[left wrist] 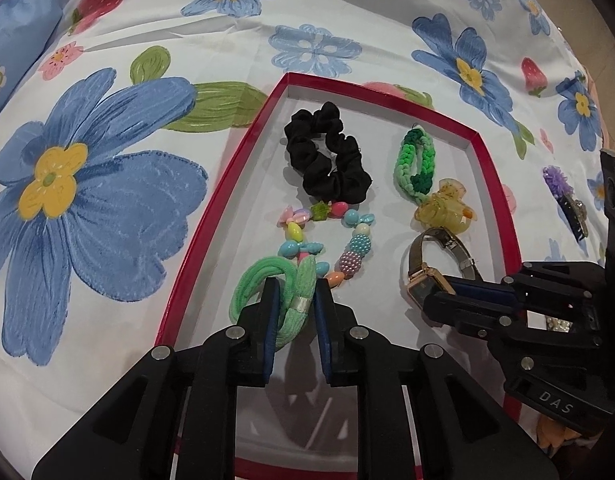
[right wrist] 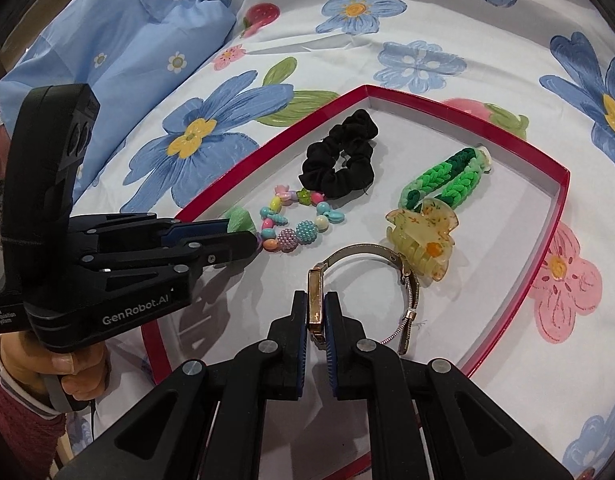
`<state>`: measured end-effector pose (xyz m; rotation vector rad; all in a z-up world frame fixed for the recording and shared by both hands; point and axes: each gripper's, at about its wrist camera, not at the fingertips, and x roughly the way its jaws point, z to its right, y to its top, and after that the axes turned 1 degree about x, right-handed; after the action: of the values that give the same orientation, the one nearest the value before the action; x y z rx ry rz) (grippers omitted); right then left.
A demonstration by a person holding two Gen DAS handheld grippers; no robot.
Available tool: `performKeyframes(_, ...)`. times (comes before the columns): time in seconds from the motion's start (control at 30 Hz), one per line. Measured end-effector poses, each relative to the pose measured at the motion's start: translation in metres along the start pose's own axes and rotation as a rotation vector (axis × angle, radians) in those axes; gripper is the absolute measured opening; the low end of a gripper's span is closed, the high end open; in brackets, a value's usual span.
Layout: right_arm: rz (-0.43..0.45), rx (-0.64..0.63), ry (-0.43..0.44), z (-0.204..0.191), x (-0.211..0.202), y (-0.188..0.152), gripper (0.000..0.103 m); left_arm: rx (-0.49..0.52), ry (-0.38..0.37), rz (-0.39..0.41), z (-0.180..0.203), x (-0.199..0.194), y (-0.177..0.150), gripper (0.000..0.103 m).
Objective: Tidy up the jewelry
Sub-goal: 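Open the left tool to release the hair ties while the right tool releases the watch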
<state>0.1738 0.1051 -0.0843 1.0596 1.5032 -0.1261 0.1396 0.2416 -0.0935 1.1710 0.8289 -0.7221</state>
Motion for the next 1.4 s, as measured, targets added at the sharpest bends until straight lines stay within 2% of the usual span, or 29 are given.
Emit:
performKeyframes(0.03, 0.001, 0.001, -0.001, -0.001, 0.000, 0.000, 0.013, -0.003, 0.003, -0.002, 0.000, 0.000, 0.000, 0.019)
performKeyframes(0.17, 0.013, 0.009, 0.001, -0.001, -0.002, 0.001, 0.015, -0.017, 0.010, 0.011, -0.003, -0.005, 0.000, 0.038)
performKeyframes(0.23, 0.022, 0.014, 0.001, -0.001, -0.005, 0.001, 0.027, -0.023, 0.011, 0.021, -0.005, -0.010, -0.001, 0.041)
performKeyframes(0.3, 0.034, 0.022, 0.010, 0.001, -0.011, 0.000, 0.033, -0.030, 0.009, 0.028, -0.005, -0.014, -0.002, 0.045)
performKeyframes(0.37, 0.050, 0.031, 0.011, 0.002, -0.019, -0.002, 0.033, -0.036, 0.008, 0.037, -0.005, -0.020, -0.004, 0.049)
performKeyframes(0.57, 0.129, 0.078, 0.024, 0.008, -0.057, -0.016, 0.034, -0.060, -0.001, 0.051, -0.002, -0.034, -0.014, 0.050)
performKeyframes(0.63, 0.160, 0.092, 0.026, 0.010, -0.072, -0.023, 0.042, -0.080, -0.015, 0.065, -0.001, -0.041, -0.020, 0.051)
performKeyframes(0.77, 0.202, 0.133, 0.028, 0.018, -0.095, -0.040, 0.044, -0.103, -0.044, 0.087, 0.009, -0.053, -0.032, 0.055)
performKeyframes(0.83, 0.216, 0.157, 0.026, 0.023, -0.105, -0.050, 0.050, -0.105, -0.061, 0.097, 0.016, -0.061, -0.038, 0.056)
performKeyframes(1.13, 0.273, 0.258, -0.016, 0.054, -0.150, -0.102, 0.052, -0.078, -0.141, 0.102, 0.060, -0.081, -0.060, 0.059)
performKeyframes(1.4, 0.319, 0.354, -0.083, 0.085, -0.186, -0.149, 0.055, -0.007, -0.172, 0.072, 0.100, -0.084, -0.077, 0.061)
